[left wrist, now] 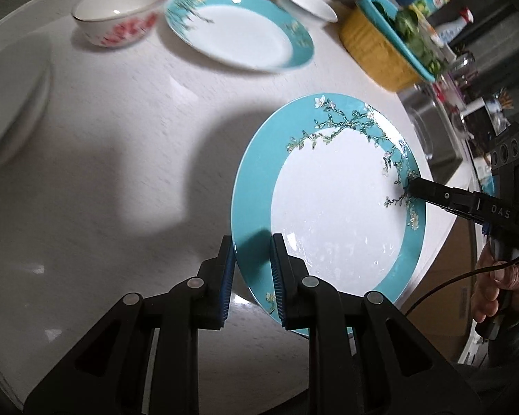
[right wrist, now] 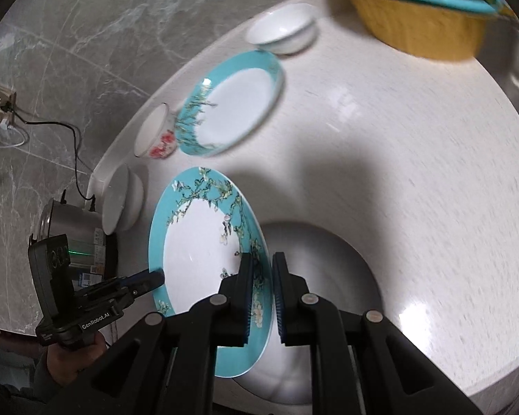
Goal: Organize plates and bowls
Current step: 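Lift the teal-rimmed plate and carry it toward the grey-rimmed plate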
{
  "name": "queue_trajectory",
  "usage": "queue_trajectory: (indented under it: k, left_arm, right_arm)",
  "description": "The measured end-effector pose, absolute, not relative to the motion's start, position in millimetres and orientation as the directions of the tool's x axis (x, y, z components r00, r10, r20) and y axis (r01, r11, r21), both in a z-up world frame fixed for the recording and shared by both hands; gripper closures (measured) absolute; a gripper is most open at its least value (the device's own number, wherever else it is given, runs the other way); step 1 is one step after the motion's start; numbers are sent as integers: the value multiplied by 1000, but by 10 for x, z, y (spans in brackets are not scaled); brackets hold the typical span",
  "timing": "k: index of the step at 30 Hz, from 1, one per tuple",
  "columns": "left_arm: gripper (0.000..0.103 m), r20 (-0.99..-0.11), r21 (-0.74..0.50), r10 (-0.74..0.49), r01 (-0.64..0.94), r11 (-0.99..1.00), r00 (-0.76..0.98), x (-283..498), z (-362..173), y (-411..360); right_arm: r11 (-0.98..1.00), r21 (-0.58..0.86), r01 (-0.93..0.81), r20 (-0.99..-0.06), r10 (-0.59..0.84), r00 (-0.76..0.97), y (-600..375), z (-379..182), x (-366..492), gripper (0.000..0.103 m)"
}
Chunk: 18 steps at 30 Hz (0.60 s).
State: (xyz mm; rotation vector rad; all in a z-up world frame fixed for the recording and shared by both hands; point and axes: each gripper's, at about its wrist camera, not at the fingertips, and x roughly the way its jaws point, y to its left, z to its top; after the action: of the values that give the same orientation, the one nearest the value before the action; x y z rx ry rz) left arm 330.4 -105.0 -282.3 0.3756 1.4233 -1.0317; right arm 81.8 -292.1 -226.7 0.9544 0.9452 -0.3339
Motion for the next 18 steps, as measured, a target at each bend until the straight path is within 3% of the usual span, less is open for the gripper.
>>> queue_trajectory:
  k: [18]
  left_arm:
    - [84, -956, -236, -274, 840, 488, -110, 2596, -3081, -1243]
  right_arm:
    - [579, 479, 659, -850, 121, 512, -2910, -2706, 384, 88]
